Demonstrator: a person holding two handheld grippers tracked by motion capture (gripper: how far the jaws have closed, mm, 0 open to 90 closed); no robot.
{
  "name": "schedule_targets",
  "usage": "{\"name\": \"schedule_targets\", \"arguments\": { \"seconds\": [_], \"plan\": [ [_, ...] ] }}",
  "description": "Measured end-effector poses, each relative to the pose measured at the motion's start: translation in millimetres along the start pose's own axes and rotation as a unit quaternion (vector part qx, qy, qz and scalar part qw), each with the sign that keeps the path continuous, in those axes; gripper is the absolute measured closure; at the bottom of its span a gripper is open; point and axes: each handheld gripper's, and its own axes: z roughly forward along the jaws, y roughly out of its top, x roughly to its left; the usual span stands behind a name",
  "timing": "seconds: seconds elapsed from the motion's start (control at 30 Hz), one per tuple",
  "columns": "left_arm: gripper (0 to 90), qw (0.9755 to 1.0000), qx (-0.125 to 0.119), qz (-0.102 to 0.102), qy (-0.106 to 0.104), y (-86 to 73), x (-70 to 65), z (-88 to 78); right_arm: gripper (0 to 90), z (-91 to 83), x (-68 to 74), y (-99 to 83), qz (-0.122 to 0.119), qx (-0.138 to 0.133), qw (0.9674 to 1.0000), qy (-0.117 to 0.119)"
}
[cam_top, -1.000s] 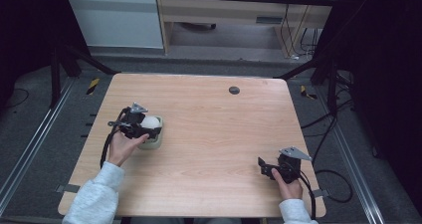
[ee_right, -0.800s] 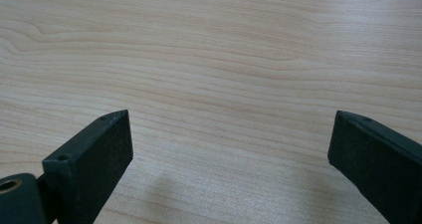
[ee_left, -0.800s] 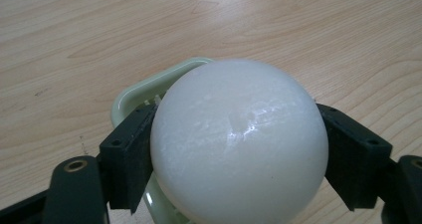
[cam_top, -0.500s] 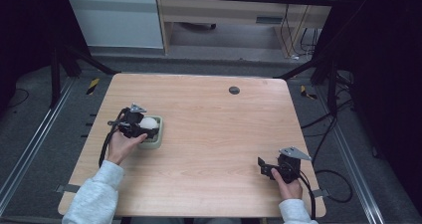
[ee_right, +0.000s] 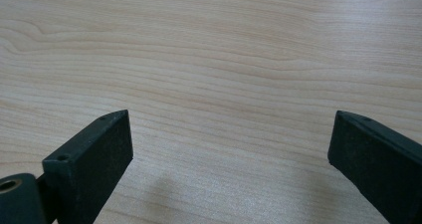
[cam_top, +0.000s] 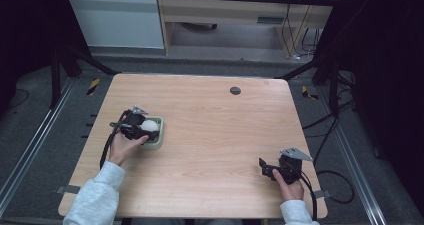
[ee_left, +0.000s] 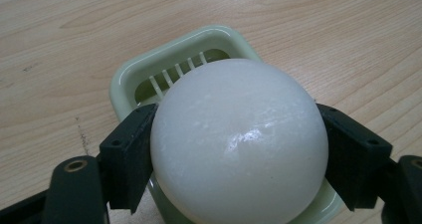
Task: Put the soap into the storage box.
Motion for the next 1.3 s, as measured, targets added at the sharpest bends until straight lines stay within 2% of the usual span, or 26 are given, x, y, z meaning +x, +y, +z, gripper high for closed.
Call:
{"name": "schedule_targets", "arguments": {
  "seconds": [0.97,1.13,1.3],
  "plan": [
    [22.8,0.9999,0.007,-0.01,-0.006,-3.6,1.4,5.2,4.1,0.2,0.2,-0.2,-0.002,0.001,1.0,0.0],
    [22.7,0.9997,-0.016,-0.018,-0.008,-1.8,2.6,-1.9,4.2,0.1,0.4,-0.1,-0.001,0.002,1.0,0.0],
    [24.7,0.9982,-0.053,-0.024,-0.011,0.7,1.9,-12.4,4.1,0.3,0.2,-0.2,-0.003,0.001,1.0,-0.002]
  ]
}}
